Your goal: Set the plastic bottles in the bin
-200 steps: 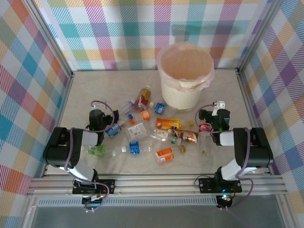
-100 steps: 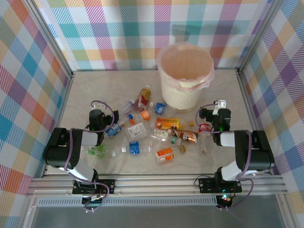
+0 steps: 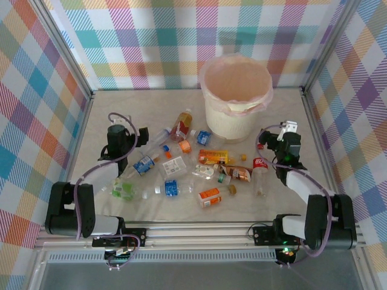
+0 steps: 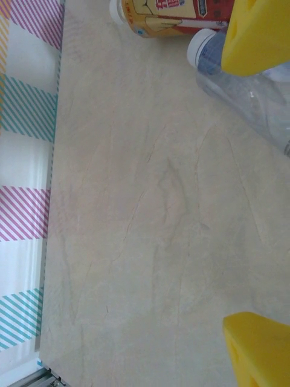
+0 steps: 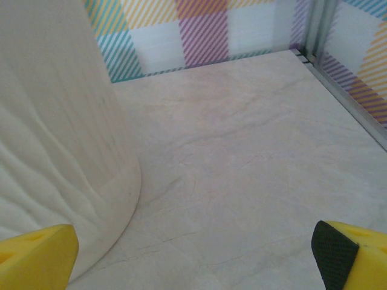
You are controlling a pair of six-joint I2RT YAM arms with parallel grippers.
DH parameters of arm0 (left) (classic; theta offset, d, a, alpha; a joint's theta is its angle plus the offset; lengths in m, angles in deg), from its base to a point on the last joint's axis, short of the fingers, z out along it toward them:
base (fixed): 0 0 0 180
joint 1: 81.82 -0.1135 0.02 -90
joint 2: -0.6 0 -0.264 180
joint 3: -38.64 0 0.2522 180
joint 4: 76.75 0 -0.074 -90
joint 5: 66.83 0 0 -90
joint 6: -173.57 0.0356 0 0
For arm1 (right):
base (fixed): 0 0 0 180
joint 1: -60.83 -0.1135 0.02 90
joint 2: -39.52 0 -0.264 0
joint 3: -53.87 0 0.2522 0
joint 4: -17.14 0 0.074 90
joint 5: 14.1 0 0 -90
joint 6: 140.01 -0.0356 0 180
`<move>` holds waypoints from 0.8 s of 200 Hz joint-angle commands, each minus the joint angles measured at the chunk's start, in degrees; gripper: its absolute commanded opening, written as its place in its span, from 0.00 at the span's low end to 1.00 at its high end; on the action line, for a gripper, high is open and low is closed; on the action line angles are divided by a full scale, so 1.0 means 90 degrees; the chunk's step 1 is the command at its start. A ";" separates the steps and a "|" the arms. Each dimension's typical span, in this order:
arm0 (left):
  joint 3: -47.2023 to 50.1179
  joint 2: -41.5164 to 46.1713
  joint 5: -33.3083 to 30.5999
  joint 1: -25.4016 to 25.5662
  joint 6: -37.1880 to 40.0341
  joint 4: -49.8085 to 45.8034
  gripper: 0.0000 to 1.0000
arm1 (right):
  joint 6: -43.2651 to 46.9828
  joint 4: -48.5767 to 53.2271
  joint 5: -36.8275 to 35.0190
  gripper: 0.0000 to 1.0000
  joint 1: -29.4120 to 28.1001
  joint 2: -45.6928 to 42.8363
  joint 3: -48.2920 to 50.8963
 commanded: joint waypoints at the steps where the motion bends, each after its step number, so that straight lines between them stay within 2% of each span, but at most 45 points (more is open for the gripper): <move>1: 0.0100 0.0730 0.0003 -0.0084 -0.0326 -0.0498 1.00 | -0.0907 0.2263 -0.0509 1.00 0.0006 -0.0469 -0.0592; 19: 0.0261 0.1413 -0.0201 -0.0079 -0.0635 -0.0825 1.00 | -0.1364 0.3664 -0.0626 1.00 0.0008 -0.0785 -0.0966; 53: 0.0856 0.3060 -0.0586 -0.0091 -0.1275 -0.1373 1.00 | -0.1764 0.5703 -0.0124 1.00 0.0003 -0.1260 -0.1408; 81: 0.1439 0.4611 -0.1438 -0.0089 -0.2245 -0.1987 1.00 | -0.1878 0.7014 0.0428 1.00 0.0001 -0.1382 -0.1618; 125: 0.1917 0.6418 -0.1556 -0.0100 -0.2594 -0.2653 1.00 | -0.2022 0.7966 0.1530 0.85 -0.0026 -0.1339 -0.1579; 141: 0.1940 0.6760 -0.1620 -0.0101 -0.2756 -0.2929 1.00 | -0.2095 0.7950 0.1909 0.82 -0.0029 -0.1403 -0.1482; 160: 0.1950 0.6897 -0.1762 -0.0095 -0.3030 -0.3120 1.00 | -0.2182 0.7937 0.1998 0.81 -0.0052 -0.1356 -0.1404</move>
